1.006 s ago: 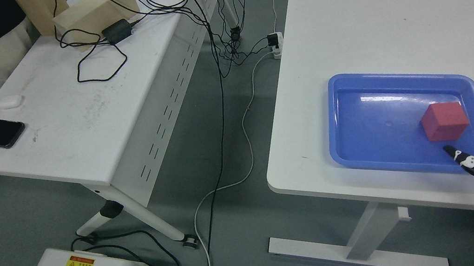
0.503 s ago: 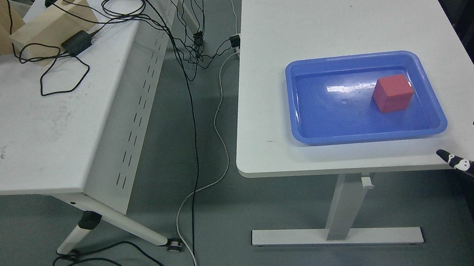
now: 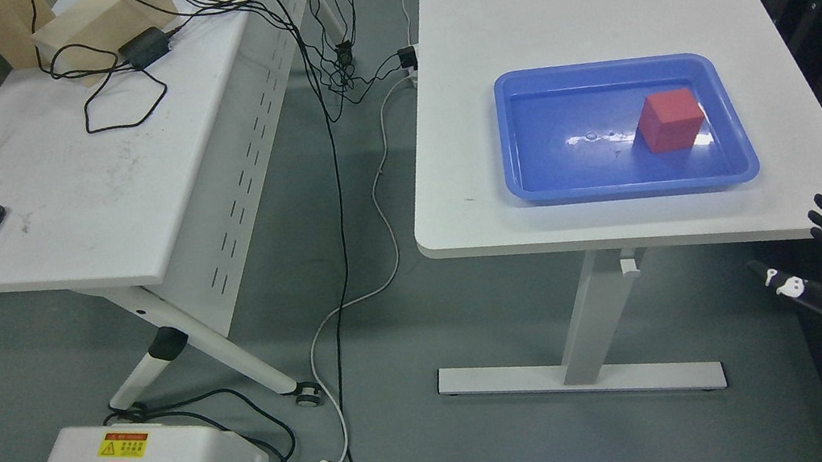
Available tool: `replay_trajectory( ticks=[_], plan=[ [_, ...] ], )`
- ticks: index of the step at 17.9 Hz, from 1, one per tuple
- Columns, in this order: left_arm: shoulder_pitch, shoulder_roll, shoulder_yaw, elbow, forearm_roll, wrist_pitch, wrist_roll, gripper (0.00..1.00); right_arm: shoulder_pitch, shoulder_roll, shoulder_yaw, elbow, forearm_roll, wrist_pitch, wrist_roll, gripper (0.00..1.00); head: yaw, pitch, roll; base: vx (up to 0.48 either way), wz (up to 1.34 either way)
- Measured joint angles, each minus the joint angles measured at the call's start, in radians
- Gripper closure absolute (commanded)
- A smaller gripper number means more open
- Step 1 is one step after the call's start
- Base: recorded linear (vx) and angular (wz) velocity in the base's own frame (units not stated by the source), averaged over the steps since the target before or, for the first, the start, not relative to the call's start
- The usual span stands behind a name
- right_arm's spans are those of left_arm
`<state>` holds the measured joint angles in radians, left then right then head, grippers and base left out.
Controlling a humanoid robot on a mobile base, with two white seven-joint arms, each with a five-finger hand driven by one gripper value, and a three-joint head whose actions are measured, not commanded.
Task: Pick pink block from left shelf to tray
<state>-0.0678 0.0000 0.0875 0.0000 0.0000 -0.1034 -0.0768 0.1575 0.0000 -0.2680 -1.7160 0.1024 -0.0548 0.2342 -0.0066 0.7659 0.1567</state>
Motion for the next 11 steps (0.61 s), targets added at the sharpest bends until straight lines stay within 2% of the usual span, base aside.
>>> replay_trajectory(
  ticks=[11],
  plan=[
    [0.0, 0.0, 0.0, 0.0, 0.0, 0.0, 0.0, 0.0, -0.007, 0.0, 0.033, 0.005, -0.03, 0.0, -0.036, 0.0, 0.0, 0.0, 0.0, -0.153, 0.07]
  ],
)
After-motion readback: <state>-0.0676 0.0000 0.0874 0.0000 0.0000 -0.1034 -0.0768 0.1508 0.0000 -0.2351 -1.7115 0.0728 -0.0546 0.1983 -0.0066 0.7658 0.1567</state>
